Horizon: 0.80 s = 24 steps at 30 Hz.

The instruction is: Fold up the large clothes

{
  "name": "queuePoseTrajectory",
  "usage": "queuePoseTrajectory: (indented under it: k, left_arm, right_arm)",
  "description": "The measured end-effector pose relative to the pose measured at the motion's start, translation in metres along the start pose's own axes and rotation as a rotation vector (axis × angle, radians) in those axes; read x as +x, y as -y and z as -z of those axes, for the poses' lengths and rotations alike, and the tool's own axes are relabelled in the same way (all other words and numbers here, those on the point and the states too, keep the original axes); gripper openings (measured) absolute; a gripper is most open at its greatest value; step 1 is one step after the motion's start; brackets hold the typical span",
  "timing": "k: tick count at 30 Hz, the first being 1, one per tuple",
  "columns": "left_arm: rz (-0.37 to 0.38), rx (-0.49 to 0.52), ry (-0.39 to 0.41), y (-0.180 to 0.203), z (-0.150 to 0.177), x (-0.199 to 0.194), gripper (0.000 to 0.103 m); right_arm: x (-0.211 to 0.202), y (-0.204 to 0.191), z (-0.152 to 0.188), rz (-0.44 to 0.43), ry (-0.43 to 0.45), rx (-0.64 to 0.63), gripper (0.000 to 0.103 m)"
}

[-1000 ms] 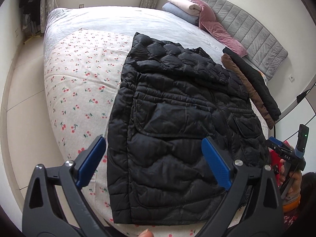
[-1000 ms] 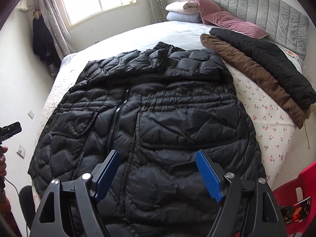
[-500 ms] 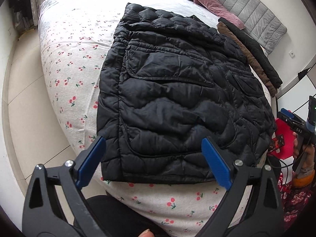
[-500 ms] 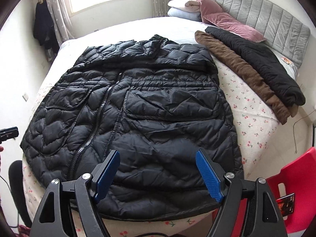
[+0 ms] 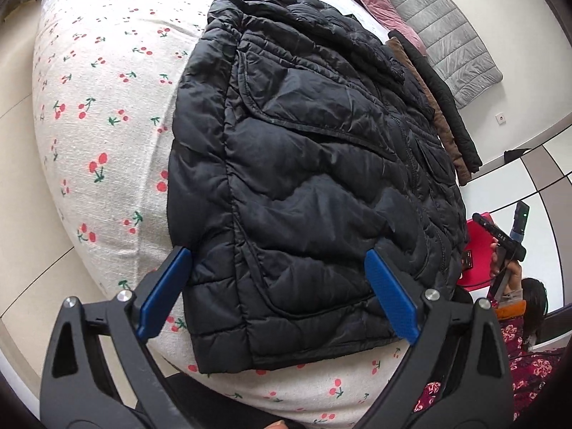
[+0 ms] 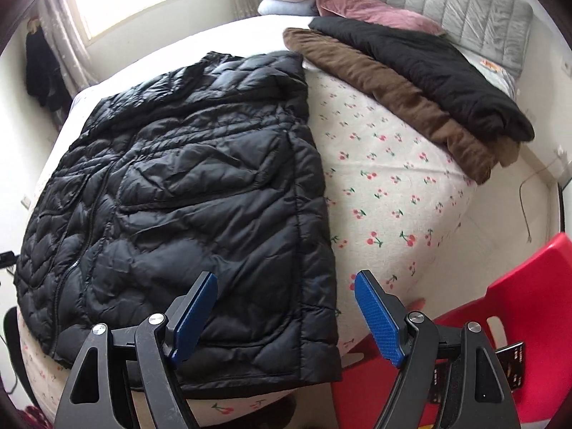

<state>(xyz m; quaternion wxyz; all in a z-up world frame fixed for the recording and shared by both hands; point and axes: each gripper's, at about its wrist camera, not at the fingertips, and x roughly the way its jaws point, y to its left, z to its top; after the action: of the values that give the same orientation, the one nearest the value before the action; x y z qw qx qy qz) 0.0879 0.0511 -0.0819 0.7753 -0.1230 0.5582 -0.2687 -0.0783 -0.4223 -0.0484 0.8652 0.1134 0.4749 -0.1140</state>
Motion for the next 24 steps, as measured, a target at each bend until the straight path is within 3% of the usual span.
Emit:
queuePoseTrajectory:
  k: [6, 10, 17, 24]
  left_arm:
    - [0.077, -0.011, -0.007, -0.007, -0.006, 0.0, 0.097]
    - [0.038, 0.046, -0.035, 0.001, -0.008, 0.003, 0.097]
    - [-0.029, 0.118, -0.046, 0.004, -0.015, -0.002, 0.097]
    - [-0.034, 0.106, -0.027, -0.009, -0.023, -0.002, 0.097]
  right_arm:
    - [0.027, 0.011, 0.014, -0.039, -0.034, 0.025, 0.08]
    - [0.04, 0.018, 0.022, -0.111, -0.04, 0.088, 0.08]
    - [0.037, 0.018, 0.03, -0.158, -0.014, 0.09, 0.081]
    - [0.036, 0.008, 0.035, -0.192, -0.024, 0.078, 0.081]
